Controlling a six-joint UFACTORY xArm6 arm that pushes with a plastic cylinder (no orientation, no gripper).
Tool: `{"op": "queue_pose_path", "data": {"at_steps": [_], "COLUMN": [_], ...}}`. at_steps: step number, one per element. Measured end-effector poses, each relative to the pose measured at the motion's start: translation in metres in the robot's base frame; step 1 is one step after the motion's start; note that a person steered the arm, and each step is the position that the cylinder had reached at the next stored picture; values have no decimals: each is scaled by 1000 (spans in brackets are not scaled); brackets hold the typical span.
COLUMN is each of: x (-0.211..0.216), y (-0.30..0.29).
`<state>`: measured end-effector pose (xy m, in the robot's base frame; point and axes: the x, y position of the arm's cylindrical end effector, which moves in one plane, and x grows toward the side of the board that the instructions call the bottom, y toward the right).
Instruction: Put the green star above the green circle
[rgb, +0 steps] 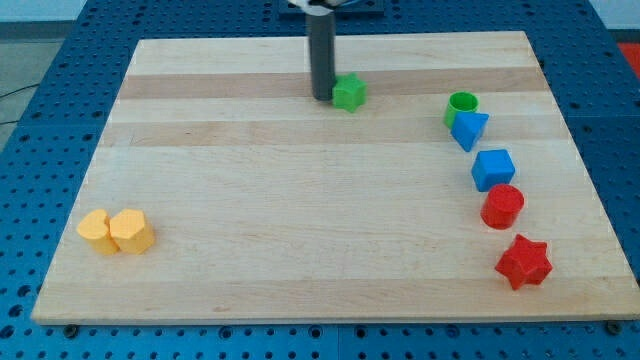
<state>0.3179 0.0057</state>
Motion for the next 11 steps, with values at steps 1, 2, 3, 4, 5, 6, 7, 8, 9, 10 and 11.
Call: {"op": "queue_pose_path", "data": {"at_steps": [1, 2, 3, 4, 5, 6, 7, 8, 9, 10, 11], "x": [1, 9, 46, 30, 27, 26, 40, 32, 15, 7, -5], "y": [43, 38, 26, 56, 100, 118, 32, 2, 15, 41, 76]}}
